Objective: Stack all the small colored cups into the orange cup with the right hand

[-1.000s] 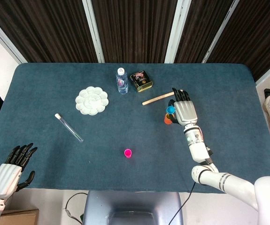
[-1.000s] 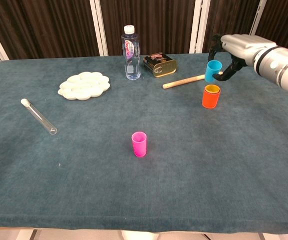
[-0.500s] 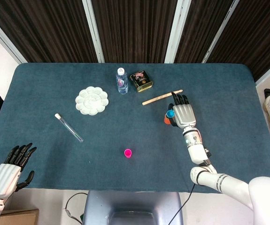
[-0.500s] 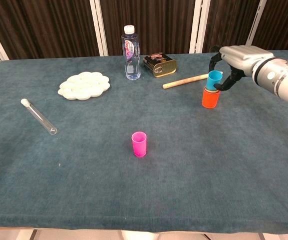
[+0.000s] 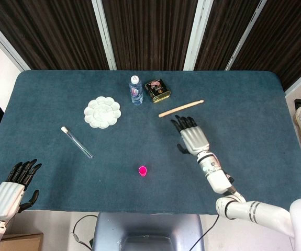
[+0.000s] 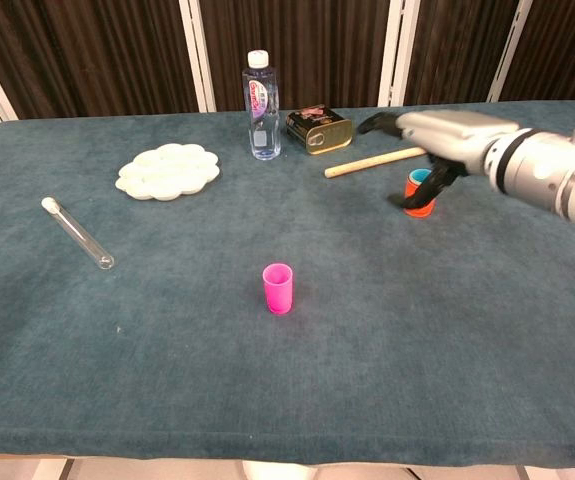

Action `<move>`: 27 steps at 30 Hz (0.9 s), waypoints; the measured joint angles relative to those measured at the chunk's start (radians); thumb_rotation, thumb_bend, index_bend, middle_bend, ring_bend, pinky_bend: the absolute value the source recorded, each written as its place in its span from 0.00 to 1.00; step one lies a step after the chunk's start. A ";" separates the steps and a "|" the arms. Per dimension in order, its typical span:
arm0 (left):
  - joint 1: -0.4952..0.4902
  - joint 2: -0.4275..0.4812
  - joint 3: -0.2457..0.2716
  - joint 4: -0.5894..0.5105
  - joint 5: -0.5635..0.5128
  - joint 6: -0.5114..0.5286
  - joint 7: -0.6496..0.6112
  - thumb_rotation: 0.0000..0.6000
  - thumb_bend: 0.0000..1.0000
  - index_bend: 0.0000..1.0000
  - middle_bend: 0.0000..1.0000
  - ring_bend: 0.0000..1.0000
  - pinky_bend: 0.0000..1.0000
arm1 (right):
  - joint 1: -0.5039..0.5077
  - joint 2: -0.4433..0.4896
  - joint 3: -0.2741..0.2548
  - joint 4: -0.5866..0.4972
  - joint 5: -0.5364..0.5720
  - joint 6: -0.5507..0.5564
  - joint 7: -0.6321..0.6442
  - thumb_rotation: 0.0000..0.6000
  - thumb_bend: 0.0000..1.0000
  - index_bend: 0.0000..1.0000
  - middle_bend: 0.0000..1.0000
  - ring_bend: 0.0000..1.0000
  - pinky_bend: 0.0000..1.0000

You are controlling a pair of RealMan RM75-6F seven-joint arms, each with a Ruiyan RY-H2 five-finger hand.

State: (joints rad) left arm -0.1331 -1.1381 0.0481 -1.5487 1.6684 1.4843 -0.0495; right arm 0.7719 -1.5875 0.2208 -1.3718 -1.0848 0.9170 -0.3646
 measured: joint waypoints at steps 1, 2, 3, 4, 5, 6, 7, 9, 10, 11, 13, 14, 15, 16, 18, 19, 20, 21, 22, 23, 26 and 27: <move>0.000 -0.001 0.001 -0.001 0.001 -0.001 0.002 1.00 0.46 0.00 0.00 0.00 0.06 | 0.000 0.005 -0.017 -0.035 -0.033 -0.005 0.007 1.00 0.47 0.16 0.00 0.00 0.00; -0.001 -0.001 0.001 -0.001 0.001 -0.002 0.004 1.00 0.45 0.00 0.00 0.00 0.06 | 0.001 0.007 -0.032 -0.058 -0.056 -0.009 0.009 1.00 0.47 0.18 0.00 0.00 0.00; -0.001 -0.001 0.002 -0.001 0.002 -0.003 0.005 1.00 0.45 0.00 0.00 0.00 0.06 | 0.003 0.007 -0.047 -0.077 -0.077 -0.015 0.009 1.00 0.47 0.20 0.00 0.00 0.00; -0.001 -0.001 0.002 -0.001 0.002 -0.002 0.006 1.00 0.45 0.00 0.00 0.00 0.06 | 0.008 0.002 -0.066 -0.094 -0.096 -0.025 0.004 1.00 0.47 0.21 0.00 0.00 0.00; -0.001 -0.001 0.002 -0.001 0.002 -0.002 0.006 1.00 0.45 0.00 0.00 0.00 0.06 | 0.013 -0.006 -0.077 -0.102 -0.103 -0.033 -0.003 1.00 0.47 0.22 0.00 0.00 0.00; 0.000 0.000 0.002 -0.002 0.002 0.000 0.006 1.00 0.46 0.00 0.00 0.00 0.06 | 0.018 -0.015 -0.083 -0.106 -0.106 -0.040 -0.011 1.00 0.47 0.23 0.00 0.00 0.00; 0.000 0.001 0.002 -0.001 0.002 0.000 0.005 1.00 0.46 0.00 0.00 0.00 0.06 | 0.025 -0.030 -0.088 -0.107 -0.107 -0.048 -0.024 1.00 0.47 0.25 0.00 0.00 0.00; 0.002 0.003 0.003 -0.002 0.002 0.002 0.001 1.00 0.46 0.00 0.00 0.00 0.06 | 0.034 -0.055 -0.091 -0.103 -0.103 -0.054 -0.044 1.00 0.47 0.27 0.00 0.00 0.00; 0.002 0.004 0.003 -0.002 0.002 0.004 0.000 1.00 0.46 0.00 0.00 0.00 0.06 | 0.039 -0.072 -0.092 -0.096 -0.098 -0.056 -0.054 1.00 0.47 0.29 0.00 0.00 0.00; 0.003 0.006 0.003 -0.002 0.002 0.007 -0.002 1.00 0.45 0.00 0.00 0.00 0.06 | 0.043 -0.084 -0.091 -0.088 -0.094 -0.058 -0.059 1.00 0.47 0.30 0.00 0.00 0.00; 0.006 0.009 0.003 -0.001 0.004 0.016 -0.010 1.00 0.45 0.00 0.00 0.00 0.06 | 0.050 -0.109 -0.088 -0.068 -0.082 -0.062 -0.062 1.00 0.47 0.33 0.00 0.00 0.00; 0.008 0.011 0.003 -0.001 0.005 0.020 -0.013 1.00 0.45 0.00 0.00 0.00 0.06 | 0.053 -0.119 -0.086 -0.059 -0.078 -0.064 -0.061 1.00 0.47 0.35 0.00 0.00 0.00; 0.010 0.013 0.002 0.000 0.005 0.024 -0.018 1.00 0.45 0.00 0.00 0.00 0.06 | 0.056 -0.127 -0.083 -0.051 -0.074 -0.066 -0.058 1.00 0.47 0.36 0.00 0.00 0.00; 0.010 0.014 0.002 0.000 0.005 0.026 -0.021 1.00 0.45 0.00 0.00 0.00 0.06 | 0.059 -0.137 -0.081 -0.040 -0.071 -0.068 -0.054 1.00 0.47 0.38 0.00 0.00 0.00; 0.011 0.016 0.001 0.001 0.006 0.028 -0.025 1.00 0.45 0.00 0.00 0.00 0.06 | 0.063 -0.151 -0.077 -0.024 -0.066 -0.070 -0.048 1.00 0.47 0.41 0.00 0.00 0.00; 0.011 0.016 0.001 0.002 0.007 0.029 -0.026 1.00 0.45 0.00 0.00 0.00 0.06 | 0.065 -0.160 -0.075 -0.015 -0.063 -0.072 -0.043 1.00 0.47 0.42 0.00 0.00 0.00; 0.012 0.017 0.002 0.002 0.009 0.030 -0.028 1.00 0.46 0.00 0.00 0.00 0.06 | 0.067 -0.165 -0.073 -0.011 -0.061 -0.074 -0.039 1.00 0.47 0.43 0.00 0.00 0.00; 0.012 0.017 0.002 0.003 0.010 0.031 -0.029 1.00 0.46 0.00 0.00 0.00 0.06 | 0.069 -0.170 -0.072 -0.007 -0.060 -0.075 -0.035 1.00 0.47 0.44 0.00 0.00 0.00; 0.012 0.017 0.003 0.003 0.011 0.032 -0.030 1.00 0.45 0.00 0.00 0.00 0.06 | 0.071 -0.175 -0.071 -0.004 -0.061 -0.077 -0.030 1.00 0.47 0.44 0.00 0.00 0.00; 0.012 0.017 0.003 0.004 0.012 0.032 -0.030 1.00 0.45 0.00 0.00 0.00 0.06 | 0.072 -0.178 -0.071 -0.003 -0.063 -0.078 -0.027 1.00 0.47 0.44 0.00 0.00 0.00; 0.013 0.018 0.003 0.004 0.012 0.033 -0.033 1.00 0.46 0.00 0.00 0.00 0.06 | 0.074 -0.186 -0.073 0.001 -0.070 -0.078 -0.019 1.00 0.47 0.44 0.00 0.00 0.00; 0.013 0.018 0.003 0.003 0.013 0.033 -0.033 1.00 0.46 0.00 0.00 0.00 0.06 | 0.074 -0.186 -0.073 0.001 -0.070 -0.078 -0.018 1.00 0.47 0.44 0.00 0.00 0.00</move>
State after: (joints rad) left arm -0.1206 -1.1199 0.0507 -1.5454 1.6809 1.5176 -0.0823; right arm 0.8460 -1.7738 0.1474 -1.3706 -1.1552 0.8387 -0.3829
